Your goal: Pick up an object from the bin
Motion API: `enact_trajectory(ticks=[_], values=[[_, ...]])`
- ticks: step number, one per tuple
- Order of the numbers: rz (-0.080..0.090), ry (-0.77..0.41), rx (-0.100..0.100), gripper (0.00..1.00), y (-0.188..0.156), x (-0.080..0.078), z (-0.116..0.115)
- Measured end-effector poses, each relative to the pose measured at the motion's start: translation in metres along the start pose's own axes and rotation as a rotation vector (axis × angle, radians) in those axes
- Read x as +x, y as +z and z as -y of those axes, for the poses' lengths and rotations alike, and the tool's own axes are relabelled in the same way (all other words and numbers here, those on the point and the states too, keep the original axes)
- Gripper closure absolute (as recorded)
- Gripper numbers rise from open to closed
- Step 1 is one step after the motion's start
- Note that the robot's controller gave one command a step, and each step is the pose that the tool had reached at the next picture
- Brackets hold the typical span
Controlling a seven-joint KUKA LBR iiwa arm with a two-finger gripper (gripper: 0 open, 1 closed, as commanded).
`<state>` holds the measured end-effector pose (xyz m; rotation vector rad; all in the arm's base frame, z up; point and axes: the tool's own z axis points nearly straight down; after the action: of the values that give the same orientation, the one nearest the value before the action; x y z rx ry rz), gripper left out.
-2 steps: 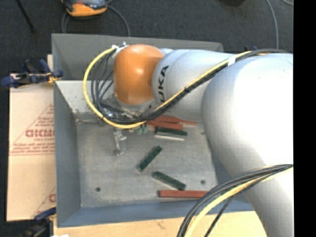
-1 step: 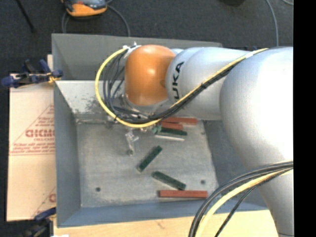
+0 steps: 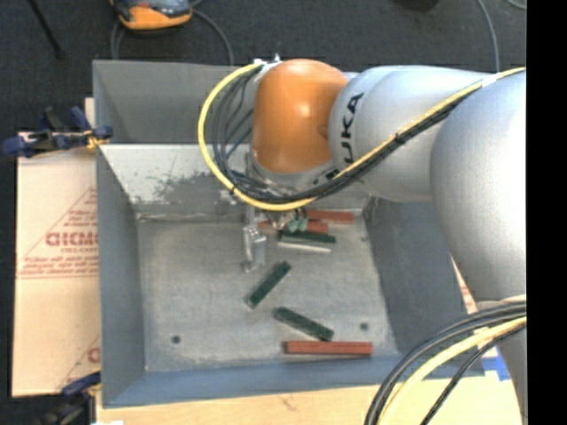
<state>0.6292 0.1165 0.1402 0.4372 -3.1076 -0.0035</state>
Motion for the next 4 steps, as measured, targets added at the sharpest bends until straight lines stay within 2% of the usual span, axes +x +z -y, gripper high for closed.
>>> enact_trajectory(ticks=[1,2,3,4], values=[[0.017,0.110,0.004,0.00,-0.017,0.013,0.007],[0.008,-0.186,0.004,0.00,0.018,0.037,0.035],[0.007,-0.107,0.002,1.00,0.053,0.078,0.041],[0.007,-0.107,0.002,1.00,0.053,0.078,0.040]])
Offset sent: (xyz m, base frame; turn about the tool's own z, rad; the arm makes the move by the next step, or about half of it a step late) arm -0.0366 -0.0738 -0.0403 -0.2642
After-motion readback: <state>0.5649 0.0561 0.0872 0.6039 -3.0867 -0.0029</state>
